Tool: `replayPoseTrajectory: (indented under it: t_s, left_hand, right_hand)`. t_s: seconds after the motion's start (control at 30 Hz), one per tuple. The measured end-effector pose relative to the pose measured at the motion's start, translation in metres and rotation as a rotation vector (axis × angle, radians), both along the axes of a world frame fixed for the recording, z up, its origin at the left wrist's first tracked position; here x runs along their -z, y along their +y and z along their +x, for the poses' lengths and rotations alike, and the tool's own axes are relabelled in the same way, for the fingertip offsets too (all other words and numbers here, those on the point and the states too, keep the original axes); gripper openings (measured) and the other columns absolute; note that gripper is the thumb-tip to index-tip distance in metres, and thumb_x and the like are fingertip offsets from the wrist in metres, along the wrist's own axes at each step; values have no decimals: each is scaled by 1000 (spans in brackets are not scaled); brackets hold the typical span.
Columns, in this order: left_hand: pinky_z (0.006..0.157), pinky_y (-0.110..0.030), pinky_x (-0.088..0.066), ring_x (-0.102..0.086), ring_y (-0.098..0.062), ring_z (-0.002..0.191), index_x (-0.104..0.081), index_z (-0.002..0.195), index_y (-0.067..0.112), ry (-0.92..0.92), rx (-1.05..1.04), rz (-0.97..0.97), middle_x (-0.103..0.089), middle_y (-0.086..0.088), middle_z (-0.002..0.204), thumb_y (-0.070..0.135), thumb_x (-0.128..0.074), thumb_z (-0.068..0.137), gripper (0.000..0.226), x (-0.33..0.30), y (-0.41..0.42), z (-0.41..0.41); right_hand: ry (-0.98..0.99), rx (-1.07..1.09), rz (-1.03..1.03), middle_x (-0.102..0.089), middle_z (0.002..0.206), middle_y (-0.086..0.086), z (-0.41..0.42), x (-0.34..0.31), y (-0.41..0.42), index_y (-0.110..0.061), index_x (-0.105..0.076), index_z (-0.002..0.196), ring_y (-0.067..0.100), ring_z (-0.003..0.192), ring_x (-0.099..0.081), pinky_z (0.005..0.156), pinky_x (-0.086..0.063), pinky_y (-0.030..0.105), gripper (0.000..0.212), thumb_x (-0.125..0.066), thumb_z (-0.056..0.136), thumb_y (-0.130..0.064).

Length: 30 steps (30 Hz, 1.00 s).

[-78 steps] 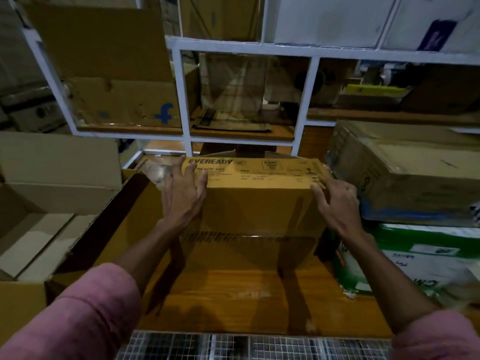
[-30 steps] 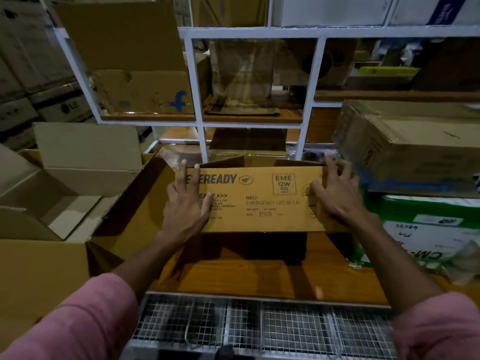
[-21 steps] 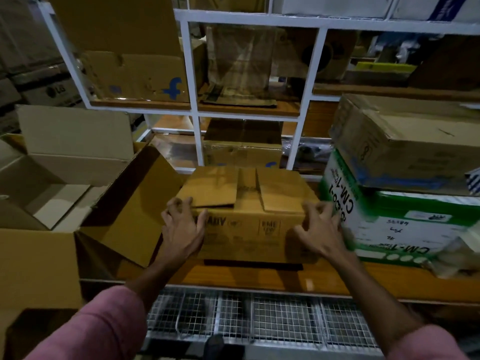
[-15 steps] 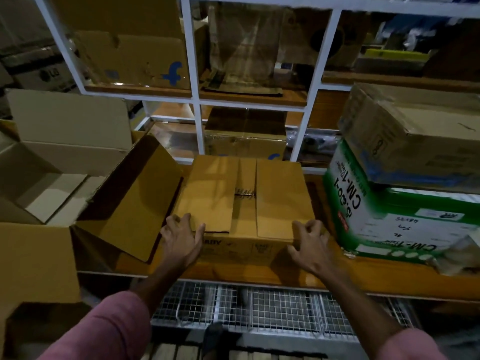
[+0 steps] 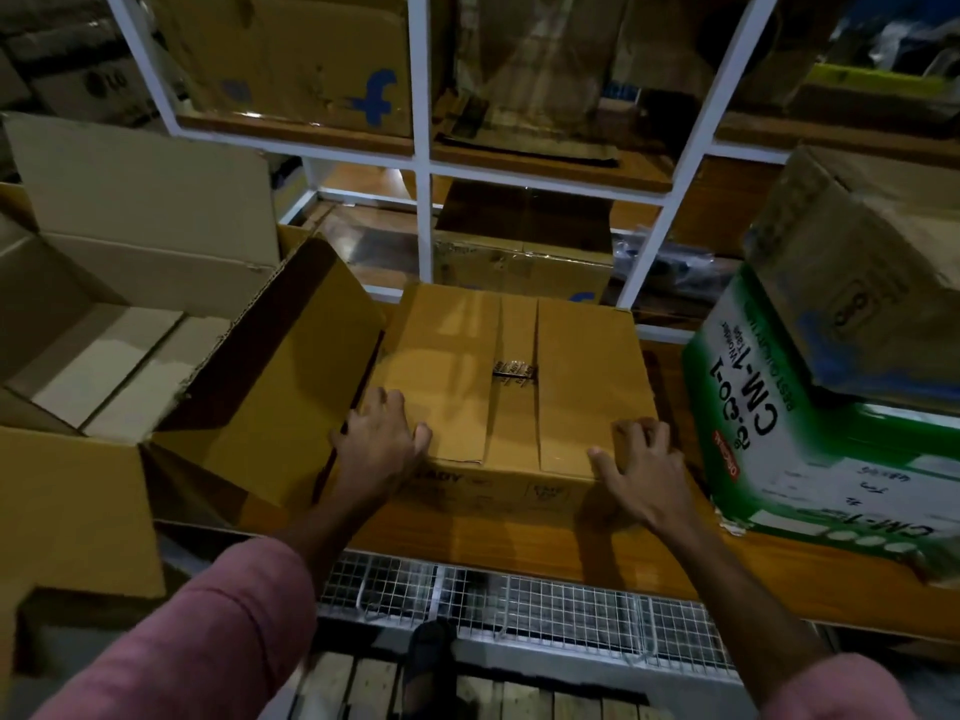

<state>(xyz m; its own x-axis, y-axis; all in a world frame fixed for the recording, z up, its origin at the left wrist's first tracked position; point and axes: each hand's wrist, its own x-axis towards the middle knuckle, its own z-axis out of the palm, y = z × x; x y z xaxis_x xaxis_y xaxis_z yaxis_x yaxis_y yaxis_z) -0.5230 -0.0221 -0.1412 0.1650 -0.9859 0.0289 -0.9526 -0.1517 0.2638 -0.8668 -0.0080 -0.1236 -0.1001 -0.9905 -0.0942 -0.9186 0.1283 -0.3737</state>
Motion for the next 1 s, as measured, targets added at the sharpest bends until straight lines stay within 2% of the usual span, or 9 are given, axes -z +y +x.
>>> replayPoseTrajectory:
  t_s: [0.07, 0.17, 0.27, 0.37, 0.47, 0.63, 0.73, 0.83, 1.0]
  left_hand:
    - [87, -56, -45, -52, -42, 105, -41, 121, 14, -10, 26, 42, -39, -12, 129, 52, -46, 94, 46, -6, -15, 2]
    - [86, -53, -46, -48, -44, 113, -40, 120, 14, 73, 45, 80, -35, -13, 133, 50, -44, 96, 43, -12, -37, 3]
    - [86, -52, -48, -47, -44, 117, -39, 123, 13, 57, 63, 84, -34, -14, 137, 51, -41, 97, 46, -13, -55, 2]
    - [91, -54, -46, -45, -44, 119, -39, 129, 11, 83, 78, 69, -34, -15, 139, 48, -43, 98, 48, -14, -74, 1]
    - [102, -53, -40, -46, -39, 123, -39, 137, 8, 87, 150, 15, -35, -17, 143, 49, -39, 97, 57, -8, -92, 4]
    - [108, -56, -39, -42, -37, 134, -32, 150, 15, 98, 156, 14, -26, -14, 160, 57, -32, 93, 71, 5, -115, 8]
    - [114, -55, -30, -30, -36, 146, -25, 156, 19, 146, 143, 49, -14, -9, 167, 61, -30, 94, 76, 6, -133, 11]
    - [117, -51, -26, -19, -30, 153, -18, 162, 20, 203, 126, 87, -3, -2, 171, 56, -38, 100, 74, 3, -143, 10]
    - [115, -54, -25, -25, -38, 149, -20, 161, 22, 216, 141, 133, -5, -2, 171, 63, -33, 95, 78, -2, -136, 11]
  right_hand:
    - [18, -6, 44, -22, 156, 7, -2, 2, -13, -28, -36, 150, 51, 131, -41, 102, -41, 55, 69, -43, 96, -69]
    - [6, 0, 88, -17, 159, 4, -5, 2, -34, -31, -32, 152, 52, 136, -36, 110, -35, 59, 71, -41, 95, -72]
    - [23, 5, 114, -13, 160, -1, -4, 1, -52, -33, -28, 152, 52, 139, -32, 110, -34, 62, 79, -34, 88, -80]
    - [14, 7, 131, -8, 163, -8, -5, 1, -66, -38, -22, 152, 52, 141, -29, 112, -34, 63, 76, -32, 90, -81]
    - [3, 3, 133, -5, 164, -12, -8, 1, -82, -44, -18, 151, 47, 143, -29, 112, -34, 62, 81, -25, 84, -89]
    - [27, 22, 135, 0, 168, -18, -4, 3, -102, -50, -11, 155, 45, 145, -28, 111, -34, 66, 84, -21, 83, -93]
    - [34, 80, 129, 3, 169, -18, 6, 2, -106, -52, -9, 156, 45, 147, -24, 112, -29, 67, 80, -22, 86, -89]
    - [41, 94, 129, 5, 168, -20, 13, -1, -107, -52, -7, 156, 45, 149, -19, 112, -25, 67, 77, -22, 89, -88]
    - [5, 134, 118, -1, 167, -24, 10, 2, -95, -54, -16, 153, 43, 151, -19, 113, -27, 69, 78, -27, 85, -91]
